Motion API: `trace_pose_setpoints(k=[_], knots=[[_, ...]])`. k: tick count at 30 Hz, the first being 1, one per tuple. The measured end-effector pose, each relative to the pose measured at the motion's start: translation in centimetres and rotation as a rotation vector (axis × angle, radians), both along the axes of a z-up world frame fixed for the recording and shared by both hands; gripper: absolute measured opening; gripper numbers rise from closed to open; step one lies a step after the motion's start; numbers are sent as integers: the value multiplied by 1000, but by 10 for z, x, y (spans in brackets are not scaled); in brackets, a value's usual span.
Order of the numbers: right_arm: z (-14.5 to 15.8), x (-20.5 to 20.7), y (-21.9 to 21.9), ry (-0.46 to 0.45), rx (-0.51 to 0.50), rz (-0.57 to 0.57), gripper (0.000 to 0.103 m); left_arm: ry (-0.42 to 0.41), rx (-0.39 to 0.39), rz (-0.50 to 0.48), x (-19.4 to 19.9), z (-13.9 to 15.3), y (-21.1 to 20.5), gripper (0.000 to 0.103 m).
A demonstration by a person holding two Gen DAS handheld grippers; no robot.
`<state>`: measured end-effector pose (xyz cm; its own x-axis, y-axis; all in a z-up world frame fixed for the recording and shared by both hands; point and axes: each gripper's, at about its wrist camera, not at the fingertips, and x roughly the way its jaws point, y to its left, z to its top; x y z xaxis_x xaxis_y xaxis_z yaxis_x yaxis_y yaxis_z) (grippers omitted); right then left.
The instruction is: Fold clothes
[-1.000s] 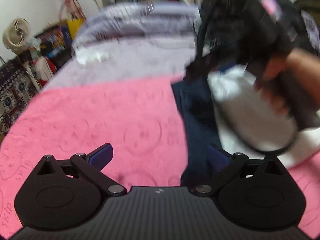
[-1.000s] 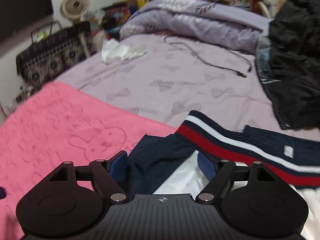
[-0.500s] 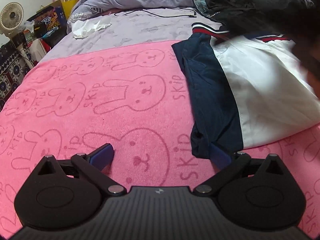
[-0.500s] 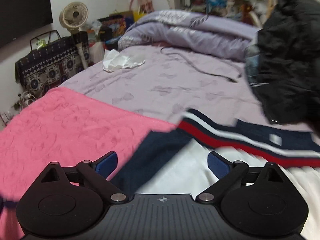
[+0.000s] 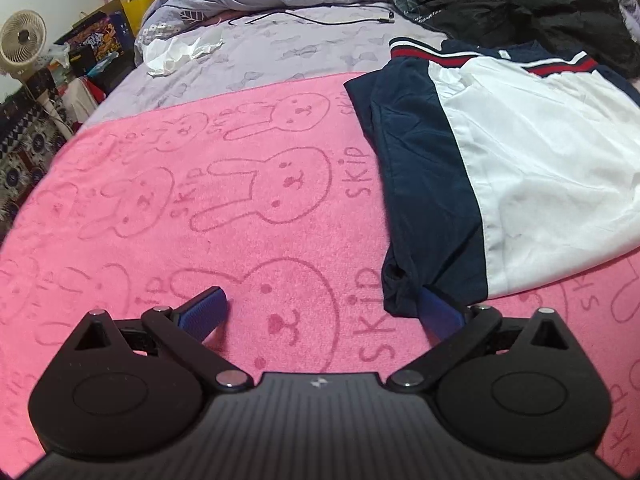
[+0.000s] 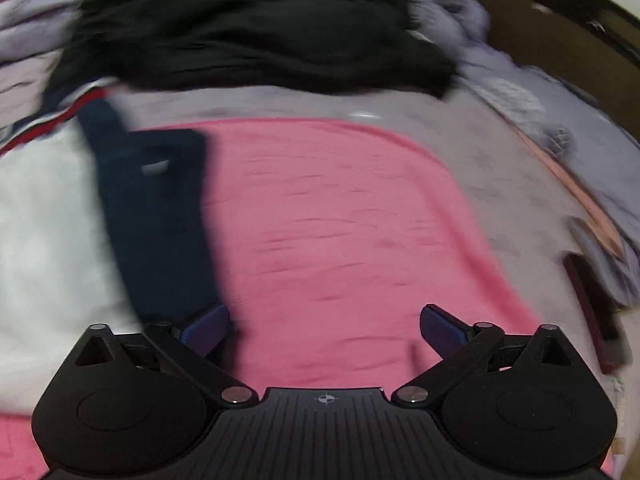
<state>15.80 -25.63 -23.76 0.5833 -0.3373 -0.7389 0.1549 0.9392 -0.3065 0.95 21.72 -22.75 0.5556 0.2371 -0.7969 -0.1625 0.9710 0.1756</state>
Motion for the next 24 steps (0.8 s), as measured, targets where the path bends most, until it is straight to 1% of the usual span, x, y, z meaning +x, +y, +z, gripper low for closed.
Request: trace_pose_setpoints(k=[1, 2, 4, 6, 8, 10, 13, 15, 16, 18, 19, 20, 22, 23, 24], knots=[[5, 1, 0, -8, -5, 7, 97, 6, 22, 6, 1, 5, -3, 103], [12, -1, 12, -28, 38, 65, 97, 5, 44, 13, 1, 12, -5, 101], [24, -5, 34, -67, 125, 182, 96, -53, 78, 28, -1, 30, -8, 100], [34, -8, 60, -102, 212, 303, 96, -135, 69, 36, 1, 50, -10, 100], [36, -5, 99, -116, 296, 447, 96, -212, 31, 10, 13, 65, -13, 100], [34, 5, 141, -129, 365, 585, 96, -266, 2, -58, 38, 72, -21, 100], [29, 41, 201, -114, 412, 763, 96, -308, -7, -207, 90, 65, -46, 100], [22, 64, 228, -76, 413, 846, 96, -293, -15, -276, 126, 51, -62, 100], [17, 74, 237, -52, 403, 874, 96, -258, -4, -282, 143, 40, -67, 101], [5, 94, 236, 3, 341, 887, 96, -156, 41, -220, 169, 14, -66, 100], [-2, 103, 228, 24, 296, 877, 96, -116, 42, -189, 179, 3, -63, 103], [-7, 110, 214, 39, 262, 859, 97, -111, -28, -160, 178, 0, -51, 103], [-13, 122, 177, 62, 252, 820, 97, -101, -153, -102, 177, -5, -29, 103], [-14, 128, 160, 70, 250, 795, 102, -96, -150, -81, 174, -5, -24, 103], [-12, 132, 146, 73, 255, 762, 102, -88, -109, -61, 170, -5, -20, 103]])
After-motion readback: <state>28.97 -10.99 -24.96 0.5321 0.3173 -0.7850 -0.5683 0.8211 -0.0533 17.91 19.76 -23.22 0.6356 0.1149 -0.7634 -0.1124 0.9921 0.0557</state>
